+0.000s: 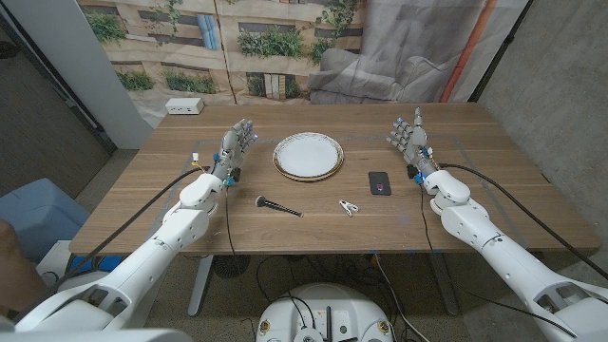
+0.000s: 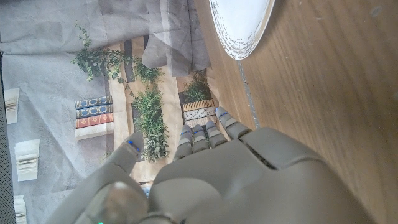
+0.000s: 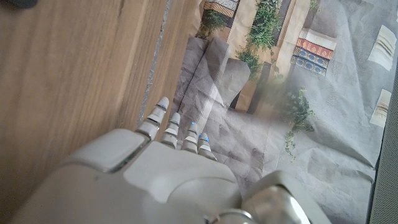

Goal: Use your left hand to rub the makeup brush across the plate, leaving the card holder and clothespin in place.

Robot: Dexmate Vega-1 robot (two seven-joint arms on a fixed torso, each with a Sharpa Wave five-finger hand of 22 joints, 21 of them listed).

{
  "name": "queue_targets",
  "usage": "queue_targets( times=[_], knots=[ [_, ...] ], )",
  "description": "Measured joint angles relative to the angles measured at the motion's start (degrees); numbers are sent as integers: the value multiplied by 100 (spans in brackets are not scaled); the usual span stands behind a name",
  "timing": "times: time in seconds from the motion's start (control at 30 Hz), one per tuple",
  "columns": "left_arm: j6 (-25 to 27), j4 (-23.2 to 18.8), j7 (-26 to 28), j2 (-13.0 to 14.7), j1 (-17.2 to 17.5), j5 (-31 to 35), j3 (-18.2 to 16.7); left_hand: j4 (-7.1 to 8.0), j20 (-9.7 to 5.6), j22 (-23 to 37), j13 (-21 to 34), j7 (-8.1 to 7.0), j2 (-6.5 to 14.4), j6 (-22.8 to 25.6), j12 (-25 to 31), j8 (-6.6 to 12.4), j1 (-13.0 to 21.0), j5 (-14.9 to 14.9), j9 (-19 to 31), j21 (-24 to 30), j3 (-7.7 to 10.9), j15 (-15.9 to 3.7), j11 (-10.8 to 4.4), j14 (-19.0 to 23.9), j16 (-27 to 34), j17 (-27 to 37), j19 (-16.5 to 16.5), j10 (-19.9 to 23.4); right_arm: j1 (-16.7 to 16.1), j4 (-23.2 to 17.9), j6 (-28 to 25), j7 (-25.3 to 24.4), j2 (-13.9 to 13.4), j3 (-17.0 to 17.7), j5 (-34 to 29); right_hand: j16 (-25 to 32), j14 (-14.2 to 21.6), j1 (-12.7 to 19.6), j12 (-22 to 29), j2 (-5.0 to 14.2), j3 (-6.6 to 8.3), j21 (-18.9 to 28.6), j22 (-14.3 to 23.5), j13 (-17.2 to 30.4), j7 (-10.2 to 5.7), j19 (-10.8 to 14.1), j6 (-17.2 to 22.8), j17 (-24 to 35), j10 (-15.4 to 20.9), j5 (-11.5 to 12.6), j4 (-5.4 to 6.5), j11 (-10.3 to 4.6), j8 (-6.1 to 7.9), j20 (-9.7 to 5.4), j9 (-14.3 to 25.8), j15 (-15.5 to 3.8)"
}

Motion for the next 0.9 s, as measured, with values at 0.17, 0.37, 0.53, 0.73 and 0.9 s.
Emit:
queue_targets(
  times=[0.17, 0.37, 0.53, 0.73, 0.9],
  knots=[
    [-10, -12, -41, 67, 60, -34, -36, -18, 0, 0, 1, 0, 0, 0, 0, 0, 0, 0, 0, 0, 30, 0, -31, 0, 0, 0, 0, 31, 0, 1, 1, 0, 1, 0, 0, 0, 0, 0, 0, 0, 0, 0, 0, 4, 0, 0, 0, 2, 0, 0, 0, 0, 0, 0, 0, 0],
    [-9, -156, -40, 181, 167, -34, -74, -85, 31, 0, -8, 0, 30, -1, 0, 0, 30, 0, -1, 0, 27, 0, -52, 0, 0, -1, 31, 52, 0, 1, 2, 2, 0, 0, 0, 0, 0, 0, 0, 0, 0, 0, -1, 4, 0, 0, 0, 2, 0, 0, 0, 0, 0, -1, -1, 0],
    [14, -367, 27, 312, 289, 23, -101, -172, 31, 0, -17, -32, 60, 31, 0, 0, 60, 0, -1, -48, 33, 0, -62, 0, 0, -1, 31, 62, 0, 1, 2, 2, -1, 0, 0, 0, 0, 0, 0, 0, 0, 0, -1, 4, 0, 0, 0, 1, 0, 0, 0, 0, 0, -1, -1, 0],
    [63, -677, 127, 486, 467, 108, -146, -278, 0, -1, -17, -52, 60, 50, 0, 0, 106, 0, -1, -69, 20, 0, -92, 0, 0, -1, 61, 92, -2, 1, 2, 2, -2, 2, 0, 0, 0, 0, 0, 0, 0, 0, -1, 3, 0, 0, 1, 1, 0, 0, 0, 0, 0, -1, -1, -1],
    [98, -935, 208, 653, 615, 212, -183, -423, 0, -1, -17, -76, 100, 75, 0, 0, 192, -23, -1, -113, 46, -43, -113, -2, 0, -1, 62, 112, -3, 1, 3, 2, -2, 3, 0, 0, 0, 0, 0, 0, 0, 0, -2, 3, 0, 0, 1, 1, 0, 0, 0, 0, 0, -2, -1, -1]
  ],
)
